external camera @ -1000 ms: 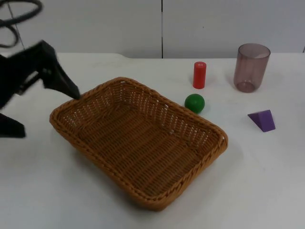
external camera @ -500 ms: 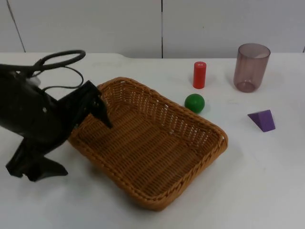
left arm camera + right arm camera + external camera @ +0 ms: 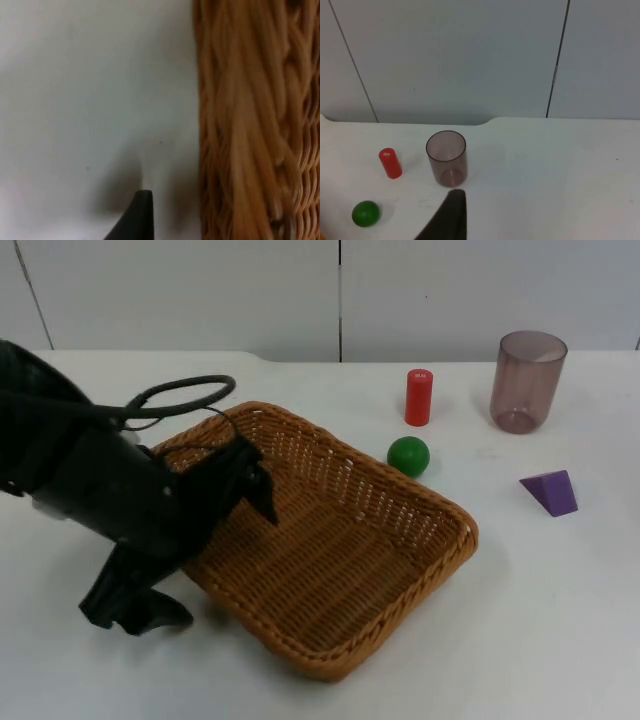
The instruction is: Pick up the basket with the left hand and place the triangular block into the basket with the right hand.
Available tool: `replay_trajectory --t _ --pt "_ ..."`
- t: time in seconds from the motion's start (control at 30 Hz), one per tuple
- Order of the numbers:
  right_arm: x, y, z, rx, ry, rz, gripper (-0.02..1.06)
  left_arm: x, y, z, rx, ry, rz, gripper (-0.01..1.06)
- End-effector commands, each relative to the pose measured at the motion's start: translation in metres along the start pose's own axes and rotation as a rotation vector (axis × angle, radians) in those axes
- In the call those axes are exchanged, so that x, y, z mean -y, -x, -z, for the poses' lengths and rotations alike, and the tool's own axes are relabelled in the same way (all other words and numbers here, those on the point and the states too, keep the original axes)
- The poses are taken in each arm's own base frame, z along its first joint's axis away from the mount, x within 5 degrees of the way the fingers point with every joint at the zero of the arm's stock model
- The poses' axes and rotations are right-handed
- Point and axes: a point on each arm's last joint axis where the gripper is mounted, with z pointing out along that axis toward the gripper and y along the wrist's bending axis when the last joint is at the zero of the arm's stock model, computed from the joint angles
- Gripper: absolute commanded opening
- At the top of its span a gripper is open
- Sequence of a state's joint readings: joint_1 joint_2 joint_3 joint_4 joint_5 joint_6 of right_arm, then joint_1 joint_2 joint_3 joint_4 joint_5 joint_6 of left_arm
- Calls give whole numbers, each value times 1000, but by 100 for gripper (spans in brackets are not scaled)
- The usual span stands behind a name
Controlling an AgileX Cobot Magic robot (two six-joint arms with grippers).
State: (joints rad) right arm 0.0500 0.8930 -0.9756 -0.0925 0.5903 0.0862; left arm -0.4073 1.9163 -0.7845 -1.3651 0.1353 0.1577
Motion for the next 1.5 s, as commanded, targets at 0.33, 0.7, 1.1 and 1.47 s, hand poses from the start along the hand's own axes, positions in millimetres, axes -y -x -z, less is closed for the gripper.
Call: replay_trajectory --t 0.33,0.7,1.1,1.47 --pt "2 2 1 13 -12 16 105 1 -3 -13 -27 17 4 70" --pt "2 3 1 19 -12 17 105 2 -10 -12 -107 7 13 0" --pt "2 3 1 19 -12 17 105 16 -3 18 -131 -74 -163 0" --pt "2 3 1 25 -10 10 105 18 61 79 -208 -68 -446 0"
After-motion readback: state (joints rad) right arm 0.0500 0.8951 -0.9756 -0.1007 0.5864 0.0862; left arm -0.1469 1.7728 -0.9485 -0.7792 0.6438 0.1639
